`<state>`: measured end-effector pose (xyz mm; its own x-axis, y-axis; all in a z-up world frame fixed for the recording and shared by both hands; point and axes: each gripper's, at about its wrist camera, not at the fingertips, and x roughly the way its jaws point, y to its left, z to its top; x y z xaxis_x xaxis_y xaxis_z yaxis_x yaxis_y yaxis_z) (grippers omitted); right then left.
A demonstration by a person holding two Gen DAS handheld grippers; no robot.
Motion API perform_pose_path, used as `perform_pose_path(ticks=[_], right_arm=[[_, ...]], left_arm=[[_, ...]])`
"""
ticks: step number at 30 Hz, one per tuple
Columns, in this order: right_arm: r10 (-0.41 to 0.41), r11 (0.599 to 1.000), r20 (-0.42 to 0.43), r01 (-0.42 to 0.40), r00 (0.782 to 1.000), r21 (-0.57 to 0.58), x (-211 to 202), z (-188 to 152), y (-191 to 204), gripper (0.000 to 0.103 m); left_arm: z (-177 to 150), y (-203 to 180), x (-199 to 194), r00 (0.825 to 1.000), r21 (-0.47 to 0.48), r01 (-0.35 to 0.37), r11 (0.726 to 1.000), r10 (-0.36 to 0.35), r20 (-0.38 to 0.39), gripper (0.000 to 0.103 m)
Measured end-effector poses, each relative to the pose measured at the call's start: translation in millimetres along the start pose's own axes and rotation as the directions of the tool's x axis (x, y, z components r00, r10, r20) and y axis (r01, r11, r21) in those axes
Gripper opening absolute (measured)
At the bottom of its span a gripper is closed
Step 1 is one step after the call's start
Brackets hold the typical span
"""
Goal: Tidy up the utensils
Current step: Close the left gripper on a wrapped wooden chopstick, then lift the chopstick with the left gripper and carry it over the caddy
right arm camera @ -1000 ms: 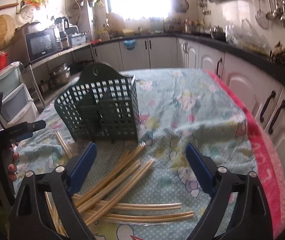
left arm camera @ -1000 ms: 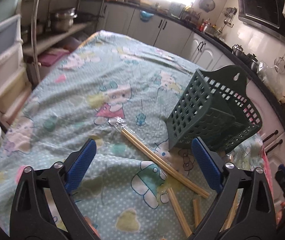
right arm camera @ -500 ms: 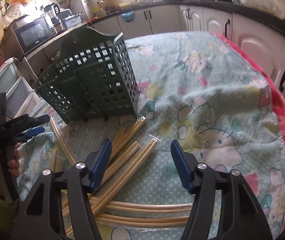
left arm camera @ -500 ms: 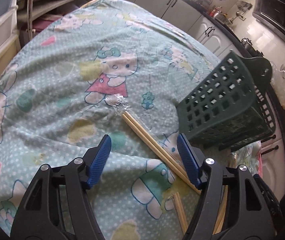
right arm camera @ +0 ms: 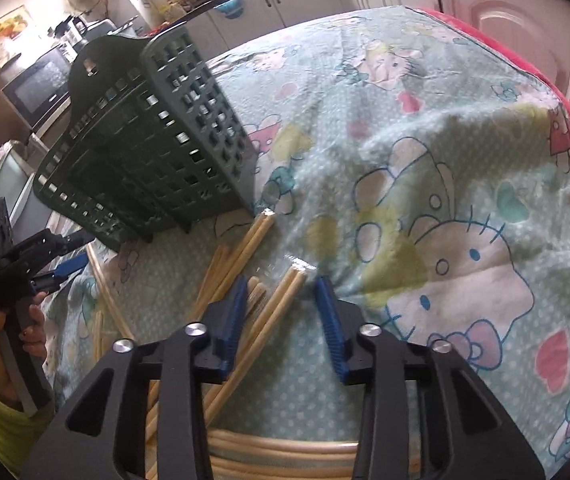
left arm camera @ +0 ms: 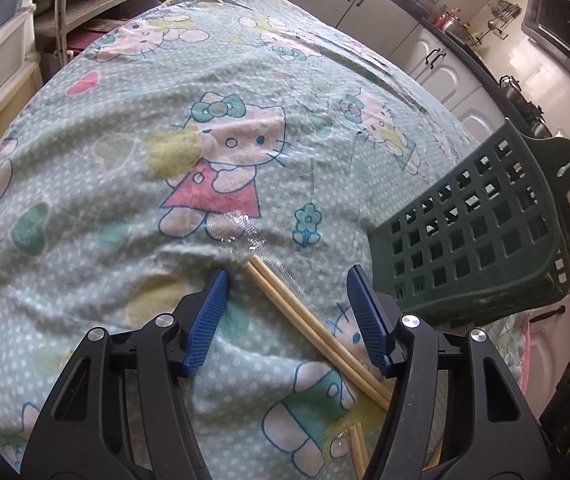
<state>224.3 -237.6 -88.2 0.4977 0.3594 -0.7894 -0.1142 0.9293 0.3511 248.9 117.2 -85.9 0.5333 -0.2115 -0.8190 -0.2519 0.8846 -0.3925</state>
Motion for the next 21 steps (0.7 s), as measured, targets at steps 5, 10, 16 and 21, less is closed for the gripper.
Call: perform_pose_path(ticks=[5,10,16,21], right_arm=[[0.014,1.000,0.011,-0.014,1.000,0.026,-2.5,0.3,-9.7,0.016],[0.045,0.998,0.040,-0.046,0.998,0.043,-11.7,1.4,-13.0,0.010],[0.069,0.997,0.092,-0.073,0.993,0.038,-32.5,4.1,-10.8,0.009],[0.081,0.996,0.134,-0.085,0.988,0.023,-47.9,8.4,-6.4,0.009]], left_arm=[[1.2,-6.8,2.5,0.999,0.048,-0.051,0.998,0.050,0.013,0.045],[1.6,-8.1,3.7,0.994,0.077,-0.104,0.992,0.101,0.034,0.025],[2.9,-3.4,2.7,0.995,0.086,-0.094,0.992,0.091,0.042,0.014],[3.7,-1.5,-2.4,0.998,0.072,-0.049,0.996,0.046,0.039,0.010]])
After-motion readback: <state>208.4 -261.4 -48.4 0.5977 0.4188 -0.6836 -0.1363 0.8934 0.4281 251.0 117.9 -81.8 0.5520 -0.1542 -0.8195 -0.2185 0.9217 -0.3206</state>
